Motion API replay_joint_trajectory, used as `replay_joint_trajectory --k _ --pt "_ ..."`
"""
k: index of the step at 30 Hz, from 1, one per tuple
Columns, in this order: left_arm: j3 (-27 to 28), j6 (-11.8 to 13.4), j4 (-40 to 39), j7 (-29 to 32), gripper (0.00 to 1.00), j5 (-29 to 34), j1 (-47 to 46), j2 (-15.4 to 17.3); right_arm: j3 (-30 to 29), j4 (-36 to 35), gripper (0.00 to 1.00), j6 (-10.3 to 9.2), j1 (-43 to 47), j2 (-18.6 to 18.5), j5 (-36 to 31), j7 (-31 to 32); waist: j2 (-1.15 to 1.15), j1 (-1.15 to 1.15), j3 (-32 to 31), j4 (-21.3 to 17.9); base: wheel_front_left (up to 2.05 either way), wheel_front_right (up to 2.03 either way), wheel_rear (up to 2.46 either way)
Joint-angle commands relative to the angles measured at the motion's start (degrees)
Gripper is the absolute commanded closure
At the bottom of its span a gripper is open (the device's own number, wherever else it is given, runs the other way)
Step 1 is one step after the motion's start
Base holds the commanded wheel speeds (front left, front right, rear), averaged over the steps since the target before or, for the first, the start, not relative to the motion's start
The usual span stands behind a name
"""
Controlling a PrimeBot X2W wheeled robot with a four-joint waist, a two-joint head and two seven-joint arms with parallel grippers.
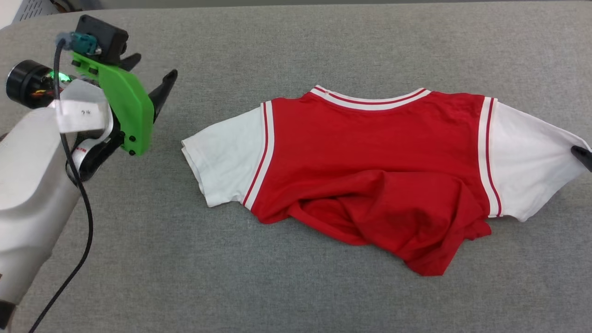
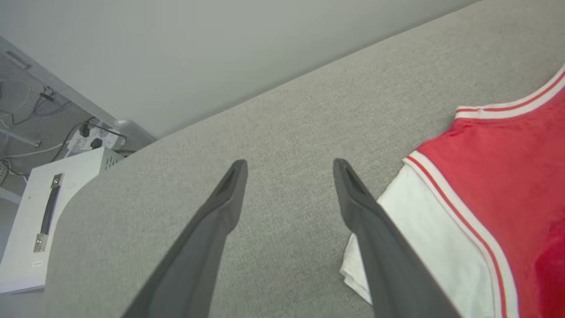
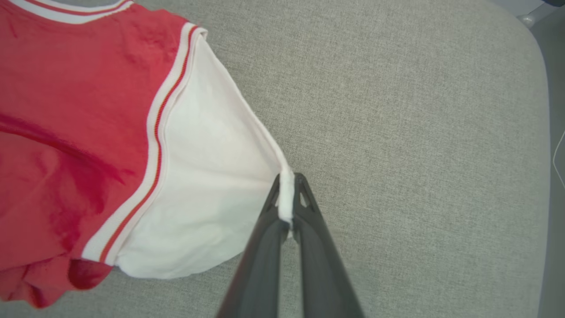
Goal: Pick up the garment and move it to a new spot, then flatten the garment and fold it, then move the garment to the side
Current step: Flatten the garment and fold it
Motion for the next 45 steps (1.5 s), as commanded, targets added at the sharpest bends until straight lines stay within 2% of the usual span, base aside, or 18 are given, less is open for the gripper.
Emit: replay_joint_trajectory --k 1,6,10,16,17,24,25,26,32,39,45 --pt "-2.1 -0.1 0.1 3.5 0.00 -3.5 -2.0 0.9 0.1 -0.3 1.00 -0.04 -0.2 0.1 -0.5 -0.1 0.00 0.00 0.6 -0.5 0.00 0.00 0.00" --pt "-10.4 -0.1 -0.4 16.3 0.00 -13.6 -6.7 3.9 1.1 -0.6 1.00 -0.04 -1.3 0.1 -0.7 0.1 0.00 0.00 1.6 -1.1 0.00 0.00 0.00" --pt "-16.0 -0.1 0.5 21.9 0.00 -16.4 -9.2 4.8 2.0 -0.8 1.00 -0.04 -2.5 0.2 -0.7 0.1 0.00 0.00 2.7 -1.6 0.00 0.00 0.00" --pt "-22.3 -0.1 2.0 24.7 0.00 -19.8 -10.7 4.0 3.6 -0.7 1.00 -0.04 -4.5 0.2 -0.5 -0.1 0.00 0.00 4.4 -2.4 0.00 0.00 0.00" --pt "-25.6 -0.1 2.9 25.7 0.00 -20.4 -11.0 4.0 4.2 -0.4 1.00 -0.04 -5.3 0.1 -0.3 -0.4 0.00 0.00 5.1 -2.7 0.00 0.00 0.00" --pt "-30.9 -0.1 5.4 24.0 0.00 -21.5 -11.0 3.7 5.9 0.3 1.00 -0.04 -6.9 0.2 -0.1 -1.3 0.00 0.00 6.6 -3.3 0.00 0.00 0.00" --pt "-31.3 -0.1 5.5 23.7 0.20 -22.1 -10.8 3.5 6.1 0.5 1.00 -0.04 -7.0 0.3 0.0 -1.5 0.00 0.00 6.6 -3.4 0.00 0.00 0.00" --pt "-32.3 -0.1 5.4 22.6 1.00 -22.7 -11.0 3.4 6.7 1.0 1.00 -0.04 -7.3 0.3 0.2 -2.1 0.00 0.00 6.4 -3.2 0.00 0.00 0.00" --pt "-33.4 -0.1 3.9 16.6 1.00 -21.0 -12.3 4.5 7.9 1.3 1.00 -0.04 -8.3 -0.1 0.3 -6.4 0.00 0.00 3.6 -2.6 0.00 0.00 0.00" --pt "-33.4 -0.1 1.4 2.2 1.00 -16.8 -15.1 7.7 7.6 1.3 1.00 -0.04 -9.0 -1.9 0.4 -13.2 0.00 0.00 -1.1 -1.5 0.00 0.00 0.00" --pt "-30.6 0.1 -2.1 -6.7 1.00 -13.7 -19.6 10.7 5.5 -0.2 1.00 -0.04 -10.4 -4.5 0.3 -20.0 0.00 0.00 -4.8 0.0 0.00 0.00 0.00"
